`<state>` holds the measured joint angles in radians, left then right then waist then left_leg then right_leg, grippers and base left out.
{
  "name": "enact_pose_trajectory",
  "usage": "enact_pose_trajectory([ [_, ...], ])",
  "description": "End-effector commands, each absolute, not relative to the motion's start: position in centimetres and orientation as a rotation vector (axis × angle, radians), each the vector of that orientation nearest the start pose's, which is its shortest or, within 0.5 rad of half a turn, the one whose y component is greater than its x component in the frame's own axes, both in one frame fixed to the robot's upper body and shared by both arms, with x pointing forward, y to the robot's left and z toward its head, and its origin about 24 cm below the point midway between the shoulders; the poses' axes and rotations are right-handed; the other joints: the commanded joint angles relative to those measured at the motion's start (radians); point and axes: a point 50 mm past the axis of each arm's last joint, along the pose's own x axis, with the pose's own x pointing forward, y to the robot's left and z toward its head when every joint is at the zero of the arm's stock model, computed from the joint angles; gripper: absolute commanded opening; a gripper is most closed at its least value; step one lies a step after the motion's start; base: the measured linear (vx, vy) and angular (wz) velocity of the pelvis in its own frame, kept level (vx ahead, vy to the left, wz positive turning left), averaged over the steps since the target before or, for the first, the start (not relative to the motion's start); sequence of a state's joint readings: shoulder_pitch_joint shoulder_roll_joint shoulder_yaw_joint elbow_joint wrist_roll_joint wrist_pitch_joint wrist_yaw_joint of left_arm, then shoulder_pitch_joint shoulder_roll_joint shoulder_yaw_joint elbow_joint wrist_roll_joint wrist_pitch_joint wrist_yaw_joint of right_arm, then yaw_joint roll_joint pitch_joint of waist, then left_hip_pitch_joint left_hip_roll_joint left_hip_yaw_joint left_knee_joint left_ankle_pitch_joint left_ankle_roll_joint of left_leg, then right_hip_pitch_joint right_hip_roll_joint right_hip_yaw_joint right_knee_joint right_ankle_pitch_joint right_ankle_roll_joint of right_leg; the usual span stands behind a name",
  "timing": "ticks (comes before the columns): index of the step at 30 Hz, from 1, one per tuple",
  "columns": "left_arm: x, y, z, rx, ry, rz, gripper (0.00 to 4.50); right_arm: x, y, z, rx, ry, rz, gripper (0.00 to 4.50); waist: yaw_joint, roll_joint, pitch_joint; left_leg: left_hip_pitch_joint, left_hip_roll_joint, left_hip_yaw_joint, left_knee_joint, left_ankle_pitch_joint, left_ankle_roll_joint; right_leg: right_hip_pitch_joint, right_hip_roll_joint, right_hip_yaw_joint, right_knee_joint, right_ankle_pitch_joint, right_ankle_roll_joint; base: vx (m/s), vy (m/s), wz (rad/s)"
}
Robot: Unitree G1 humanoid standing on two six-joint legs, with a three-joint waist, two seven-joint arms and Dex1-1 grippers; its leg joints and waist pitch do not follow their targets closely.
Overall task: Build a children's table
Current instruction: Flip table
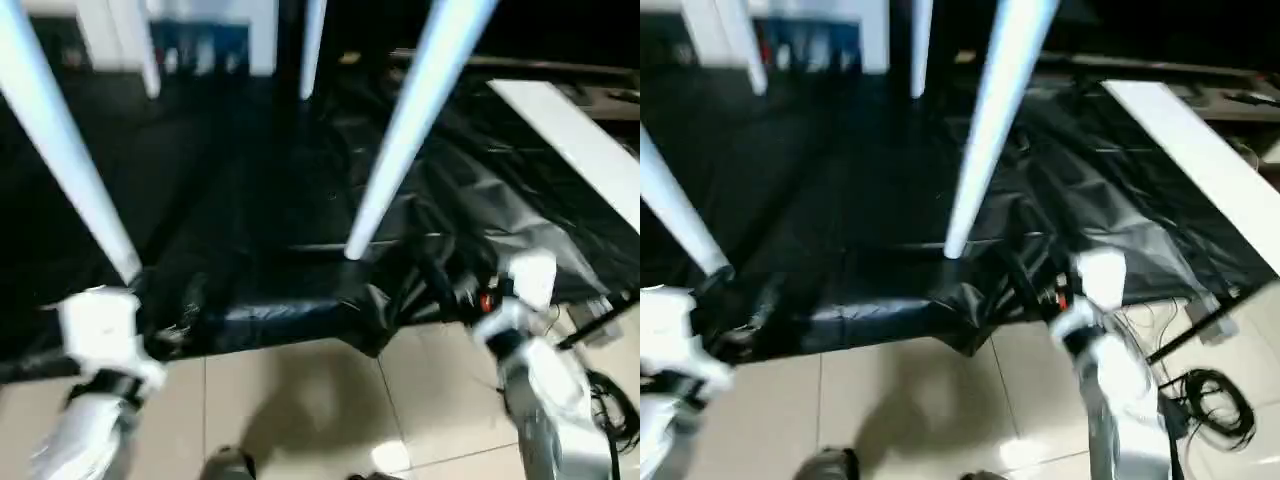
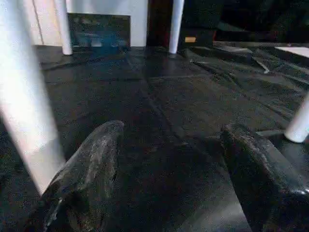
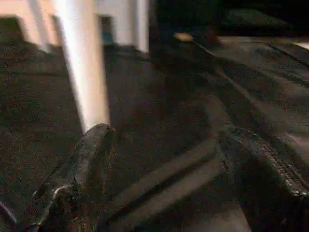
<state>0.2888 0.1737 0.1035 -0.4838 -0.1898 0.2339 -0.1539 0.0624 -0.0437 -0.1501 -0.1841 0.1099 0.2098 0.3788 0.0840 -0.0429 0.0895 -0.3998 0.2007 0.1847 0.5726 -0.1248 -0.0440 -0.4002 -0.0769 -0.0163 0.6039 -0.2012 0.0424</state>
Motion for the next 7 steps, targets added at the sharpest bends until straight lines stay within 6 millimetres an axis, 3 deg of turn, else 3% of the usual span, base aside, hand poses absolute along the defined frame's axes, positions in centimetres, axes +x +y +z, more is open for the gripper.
enact_pose_trajectory([
  [1,19.56,19.48,7.10,0.008,0.032,-0.020,3.58,23.57,-17.86,5.31,0.043,0.084,0.162,3.57,-0.012,0.024,-0.048,0.038,0.011,-0.042,-0.080,-0.666,-0.127,0.002,-0.042,0.004,-0.124,-0.679,-0.012,-0.061,0.030,-0.20],
  [2,19.58,19.48,7.07,0.004,0.032,-0.015,3.58,23.55,-17.90,5.28,0.044,0.084,0.154,3.57,-0.017,0.021,-0.048,0.036,0.010,-0.045,-0.082,-0.679,-0.127,0.006,-0.039,-0.001,-0.129,-0.681,-0.010,-0.061,0.030,-0.20],
  [4,19.61,19.30,6.96,0.012,0.050,-0.003,3.58,23.33,-17.99,5.14,0.037,0.105,0.124,3.57,-0.028,0.030,-0.050,0.035,0.009,-0.058,-0.091,-0.732,-0.125,0.014,-0.033,-0.016,-0.127,-0.660,-0.020,-0.058,0.034,-0.22],
  [5,19.69,18.97,6.90,0.043,0.065,-0.009,3.58,23.17,-17.82,5.16,0.022,0.112,0.111,3.57,-0.033,0.041,-0.047,0.041,0.013,-0.064,-0.100,-0.795,-0.127,0.016,-0.026,-0.031,-0.129,-0.643,-0.028,-0.063,0.031,-0.20],
  [6,19.83,18.90,6.88,0.065,0.070,-0.008,3.58,23.17,-17.53,5.17,0.016,0.117,0.116,3.57,-0.042,0.046,-0.040,0.028,0.021,-0.069,-0.129,-0.872,-0.126,0.037,-0.010,-0.055,-0.112,-0.594,-0.037,-0.076,0.022,-0.18],
  [7,19.92,18.84,6.86,0.055,0.073,0.000,3.58,23.19,-17.44,5.10,0.011,0.121,0.124,3.57,-0.036,0.062,-0.035,0.003,0.030,-0.061,-0.167,-0.924,-0.126,0.063,0.007,-0.070,-0.072,-0.555,-0.049,0.000,0.000,0.00],
])
